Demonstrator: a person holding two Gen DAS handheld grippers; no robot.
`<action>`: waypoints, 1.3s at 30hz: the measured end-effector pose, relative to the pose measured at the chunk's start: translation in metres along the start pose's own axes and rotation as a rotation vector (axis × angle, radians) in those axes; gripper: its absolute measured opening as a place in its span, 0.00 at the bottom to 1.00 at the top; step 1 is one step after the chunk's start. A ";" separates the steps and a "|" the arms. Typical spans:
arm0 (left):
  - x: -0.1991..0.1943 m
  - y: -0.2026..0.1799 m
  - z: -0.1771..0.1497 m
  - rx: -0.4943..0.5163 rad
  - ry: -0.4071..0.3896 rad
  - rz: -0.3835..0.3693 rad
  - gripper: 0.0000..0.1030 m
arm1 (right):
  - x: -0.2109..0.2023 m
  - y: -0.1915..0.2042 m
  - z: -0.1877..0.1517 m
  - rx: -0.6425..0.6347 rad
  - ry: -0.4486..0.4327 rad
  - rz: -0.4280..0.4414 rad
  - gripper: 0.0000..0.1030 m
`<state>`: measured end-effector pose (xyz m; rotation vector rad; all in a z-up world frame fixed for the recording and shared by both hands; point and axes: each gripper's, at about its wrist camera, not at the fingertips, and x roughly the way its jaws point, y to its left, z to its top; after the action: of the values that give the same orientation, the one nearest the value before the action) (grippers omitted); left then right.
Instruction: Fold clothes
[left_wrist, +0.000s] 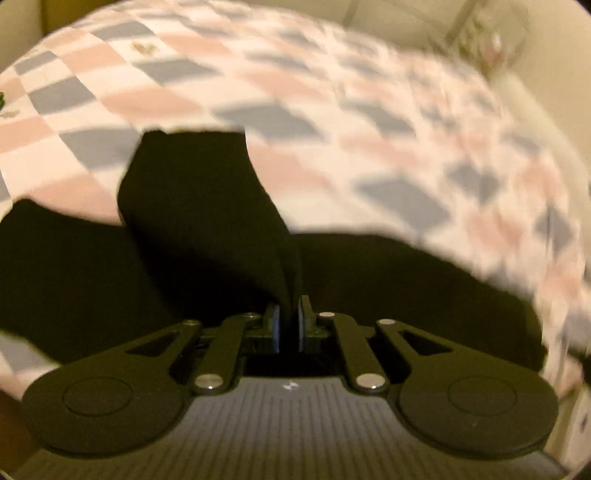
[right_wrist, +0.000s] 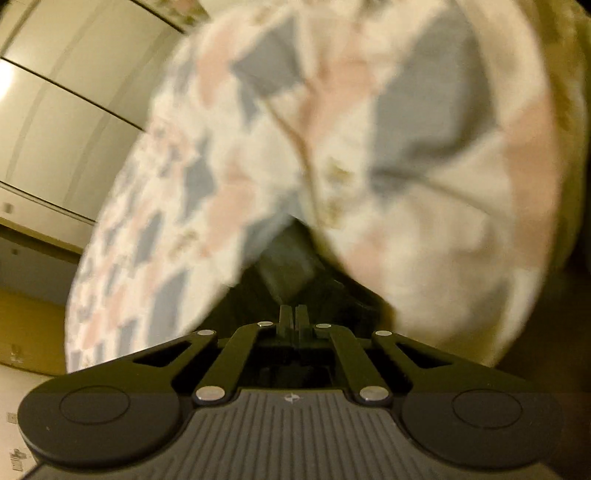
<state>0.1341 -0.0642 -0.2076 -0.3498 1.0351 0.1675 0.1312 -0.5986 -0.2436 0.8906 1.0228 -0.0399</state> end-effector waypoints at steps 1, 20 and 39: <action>0.009 0.000 -0.011 0.004 0.027 0.022 0.07 | 0.006 -0.007 -0.002 0.052 0.033 0.030 0.11; 0.018 0.006 -0.033 0.005 0.018 0.068 0.06 | 0.035 0.005 -0.009 0.018 0.021 0.039 0.10; 0.016 0.001 -0.051 0.097 -0.093 0.216 0.18 | 0.037 -0.023 -0.035 0.010 0.080 -0.054 0.14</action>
<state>0.1010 -0.0822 -0.2451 -0.1406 0.9843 0.3235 0.1166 -0.5780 -0.2930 0.8788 1.1222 -0.0553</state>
